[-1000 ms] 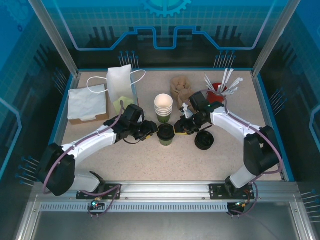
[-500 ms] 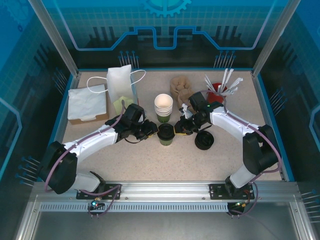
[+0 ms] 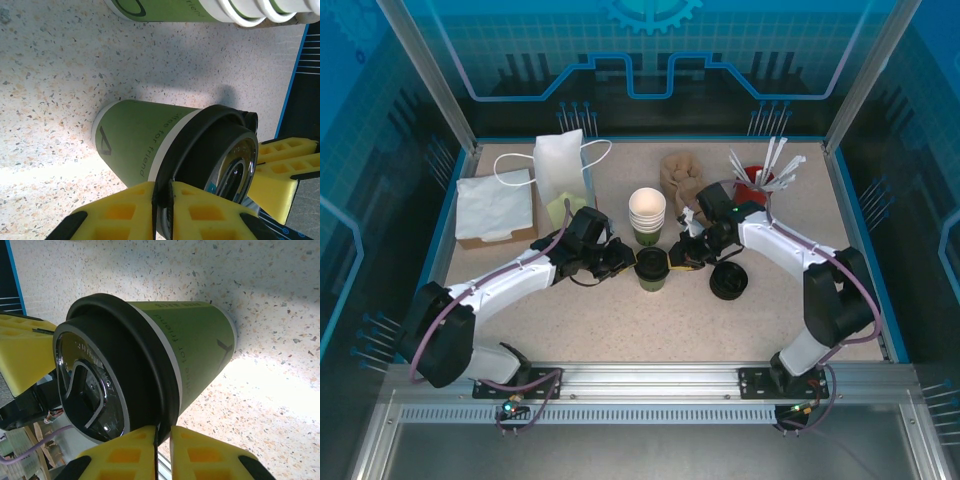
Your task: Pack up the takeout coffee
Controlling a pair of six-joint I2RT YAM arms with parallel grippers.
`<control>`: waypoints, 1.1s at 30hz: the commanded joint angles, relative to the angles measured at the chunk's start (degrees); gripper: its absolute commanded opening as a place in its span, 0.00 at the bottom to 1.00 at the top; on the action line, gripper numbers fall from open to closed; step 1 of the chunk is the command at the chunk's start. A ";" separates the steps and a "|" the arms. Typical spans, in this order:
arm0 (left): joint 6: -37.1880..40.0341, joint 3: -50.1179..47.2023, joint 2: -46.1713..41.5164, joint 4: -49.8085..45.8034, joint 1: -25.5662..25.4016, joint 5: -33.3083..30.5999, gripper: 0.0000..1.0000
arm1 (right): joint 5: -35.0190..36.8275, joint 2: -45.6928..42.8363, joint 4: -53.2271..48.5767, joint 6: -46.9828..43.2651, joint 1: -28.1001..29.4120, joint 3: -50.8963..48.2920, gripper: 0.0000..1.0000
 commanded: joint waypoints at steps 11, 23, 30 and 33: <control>0.66 -2.95 2.56 -4.52 0.44 -1.29 0.15 | 6.79 5.61 -5.54 -2.63 1.25 -3.39 0.13; -0.24 -3.63 1.55 -3.44 0.42 -0.67 0.15 | 4.37 3.70 -3.66 -1.94 1.86 -0.38 0.14; 0.22 0.55 1.04 -4.05 0.43 -0.52 0.27 | 0.25 -0.20 1.55 -0.06 1.63 1.25 0.17; 0.41 2.21 0.85 -4.61 0.42 -0.55 0.31 | -1.21 -0.83 2.18 0.11 1.37 1.82 0.19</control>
